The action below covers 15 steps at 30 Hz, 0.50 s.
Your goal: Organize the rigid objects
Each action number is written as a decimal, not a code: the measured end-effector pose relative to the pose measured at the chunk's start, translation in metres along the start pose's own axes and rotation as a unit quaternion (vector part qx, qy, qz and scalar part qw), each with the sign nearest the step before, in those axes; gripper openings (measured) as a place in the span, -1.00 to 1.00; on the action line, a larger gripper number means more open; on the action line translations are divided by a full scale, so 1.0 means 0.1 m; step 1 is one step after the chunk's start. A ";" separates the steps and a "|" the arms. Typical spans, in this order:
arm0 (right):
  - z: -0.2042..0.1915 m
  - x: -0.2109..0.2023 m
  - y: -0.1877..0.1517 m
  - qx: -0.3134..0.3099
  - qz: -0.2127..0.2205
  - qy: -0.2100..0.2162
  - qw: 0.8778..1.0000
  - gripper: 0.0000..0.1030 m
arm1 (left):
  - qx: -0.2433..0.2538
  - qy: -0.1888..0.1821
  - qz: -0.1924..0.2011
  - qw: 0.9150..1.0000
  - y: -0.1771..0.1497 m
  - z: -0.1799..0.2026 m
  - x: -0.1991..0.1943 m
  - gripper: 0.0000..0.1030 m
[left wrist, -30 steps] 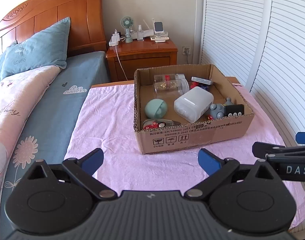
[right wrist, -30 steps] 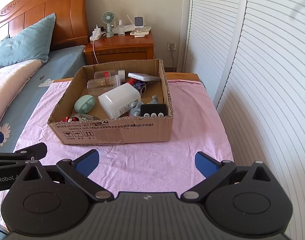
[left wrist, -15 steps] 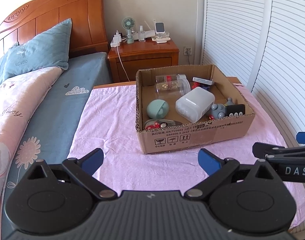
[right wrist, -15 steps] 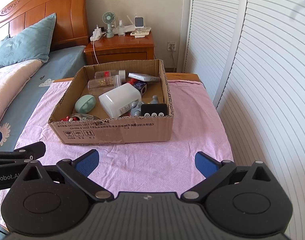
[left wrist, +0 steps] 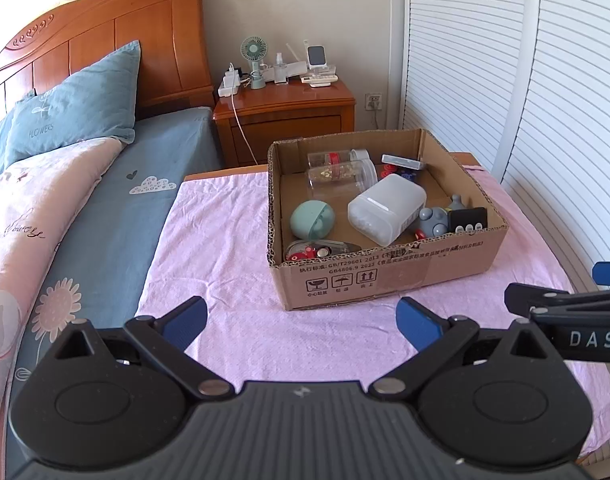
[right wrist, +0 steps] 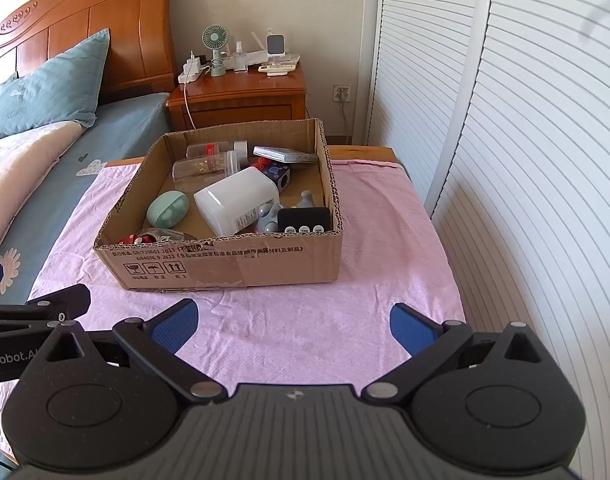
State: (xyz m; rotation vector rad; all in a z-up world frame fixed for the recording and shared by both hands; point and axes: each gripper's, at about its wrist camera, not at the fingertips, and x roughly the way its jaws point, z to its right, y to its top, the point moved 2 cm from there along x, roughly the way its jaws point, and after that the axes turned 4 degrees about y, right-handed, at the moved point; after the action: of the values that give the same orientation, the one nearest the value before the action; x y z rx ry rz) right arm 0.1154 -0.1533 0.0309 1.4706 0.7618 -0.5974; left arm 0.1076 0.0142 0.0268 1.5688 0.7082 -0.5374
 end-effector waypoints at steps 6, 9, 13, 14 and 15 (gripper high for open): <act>0.01 0.00 0.00 0.000 0.001 -0.002 1.000 1.00 | 0.004 0.002 0.000 1.000 0.00 0.02 -0.01 0.95; 0.01 0.00 -0.01 0.000 0.001 -0.002 1.000 1.00 | 0.004 0.002 0.001 1.000 0.00 0.02 -0.01 0.95; 0.02 0.01 -0.01 0.001 0.001 -0.003 1.000 1.00 | 0.005 0.001 0.001 1.000 0.01 0.02 -0.01 0.95; 0.02 0.01 -0.01 0.000 0.001 -0.003 1.000 1.00 | 0.005 0.001 0.001 1.000 0.01 0.02 -0.01 0.95; 0.02 0.01 -0.01 0.001 0.000 -0.003 1.000 1.00 | 0.005 0.001 0.000 1.000 0.01 0.03 -0.01 0.95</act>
State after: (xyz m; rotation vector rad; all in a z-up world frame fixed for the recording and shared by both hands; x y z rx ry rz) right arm 0.1154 -0.1547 0.0290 1.4690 0.7555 -0.6020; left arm 0.1073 0.0114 0.0280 1.5791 0.7069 -0.5398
